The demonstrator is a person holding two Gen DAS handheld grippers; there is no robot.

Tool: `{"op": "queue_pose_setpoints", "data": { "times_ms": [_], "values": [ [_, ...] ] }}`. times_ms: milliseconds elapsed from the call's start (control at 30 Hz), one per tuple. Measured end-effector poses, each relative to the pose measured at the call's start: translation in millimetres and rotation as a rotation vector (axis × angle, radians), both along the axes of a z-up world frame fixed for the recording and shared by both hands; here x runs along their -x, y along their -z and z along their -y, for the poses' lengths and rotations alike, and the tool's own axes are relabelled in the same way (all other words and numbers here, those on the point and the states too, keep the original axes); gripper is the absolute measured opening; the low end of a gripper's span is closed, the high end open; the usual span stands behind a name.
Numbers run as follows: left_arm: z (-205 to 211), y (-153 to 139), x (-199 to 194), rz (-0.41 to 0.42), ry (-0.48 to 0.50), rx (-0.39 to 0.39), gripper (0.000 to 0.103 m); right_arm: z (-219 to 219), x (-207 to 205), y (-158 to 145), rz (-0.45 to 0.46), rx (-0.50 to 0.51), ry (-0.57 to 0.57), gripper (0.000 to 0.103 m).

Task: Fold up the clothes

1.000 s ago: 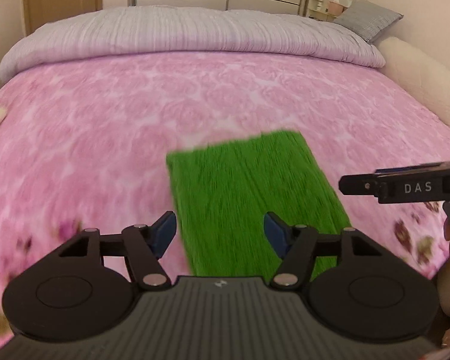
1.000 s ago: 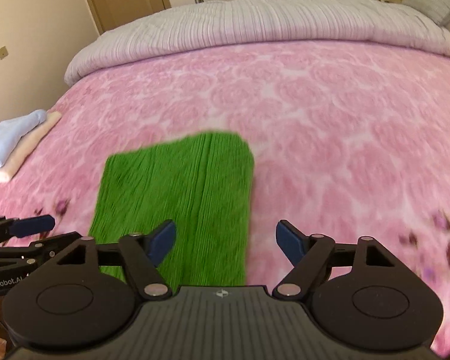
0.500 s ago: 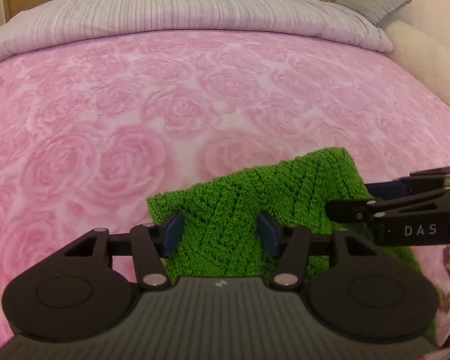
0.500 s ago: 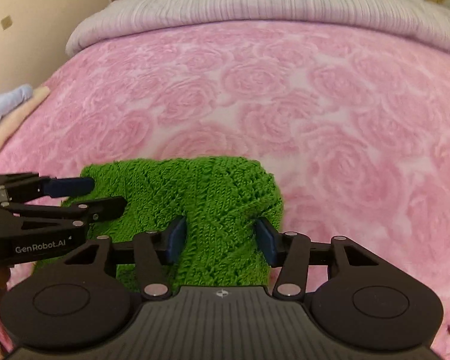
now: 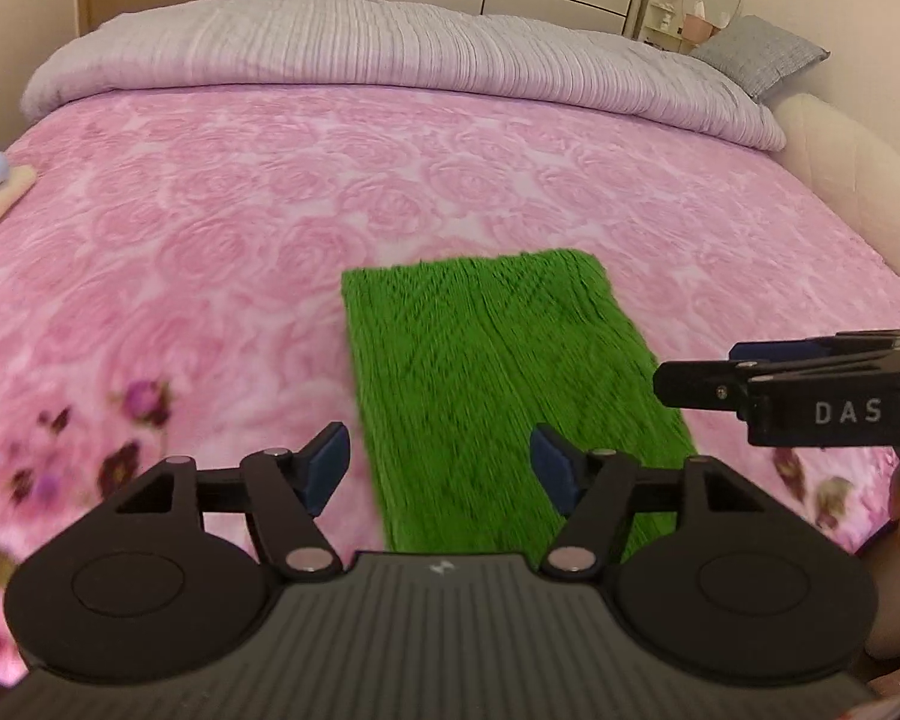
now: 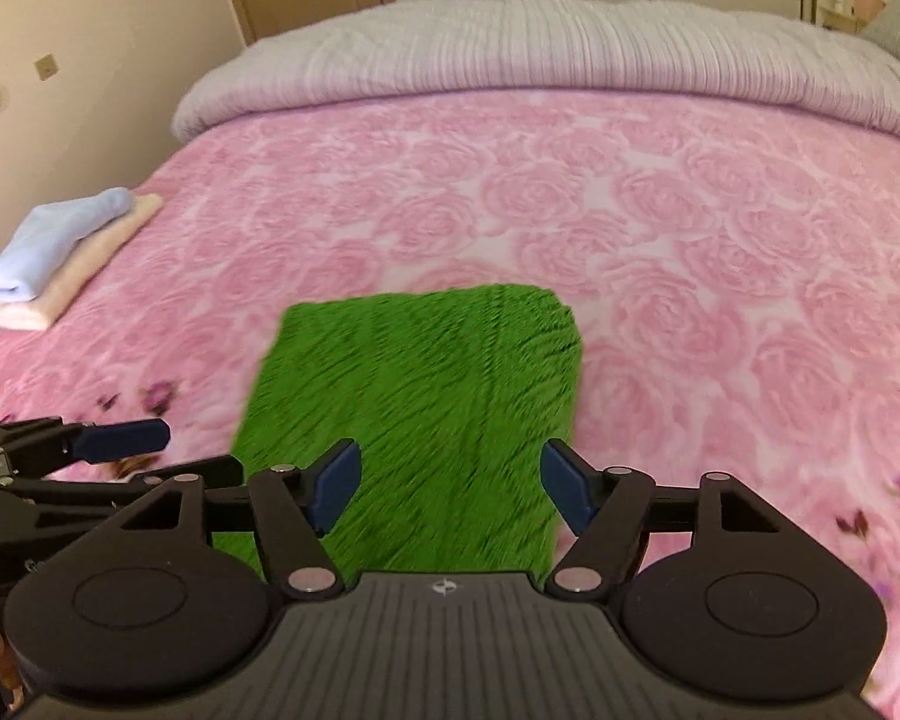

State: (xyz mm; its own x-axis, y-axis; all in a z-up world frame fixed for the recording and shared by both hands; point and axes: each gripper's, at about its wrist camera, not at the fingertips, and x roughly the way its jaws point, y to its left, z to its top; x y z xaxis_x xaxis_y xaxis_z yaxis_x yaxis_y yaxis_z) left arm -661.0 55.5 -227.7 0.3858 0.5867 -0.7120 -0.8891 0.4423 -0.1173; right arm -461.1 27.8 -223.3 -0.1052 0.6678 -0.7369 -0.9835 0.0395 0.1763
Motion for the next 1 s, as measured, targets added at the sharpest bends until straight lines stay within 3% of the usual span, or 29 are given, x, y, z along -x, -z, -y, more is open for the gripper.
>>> {"op": "queue_pose_setpoints", "data": {
  "times_ms": [100, 367, 600, 867, 1000],
  "values": [
    [27, -8, 5, -0.004, -0.003, -0.013, 0.068, 28, 11, -8, 0.016, -0.018, -0.007, 0.078],
    [80, -22, 22, 0.007, -0.015, -0.038, 0.072, 81, 23, -8, 0.026, -0.014, -0.002, 0.079],
    [116, -33, 35, 0.038, -0.035, -0.068, 0.078, 117, 27, -13, 0.036, -0.037, -0.001, 0.088],
    [141, -35, 43, 0.053, -0.087, -0.063, 0.092, 137, 21, -8, 0.012, -0.025, 0.011, 0.088],
    [142, -34, 44, 0.003, -0.131, -0.065, 0.093, 137, 16, -2, -0.004, -0.011, 0.023, 0.088]
  ]
}}
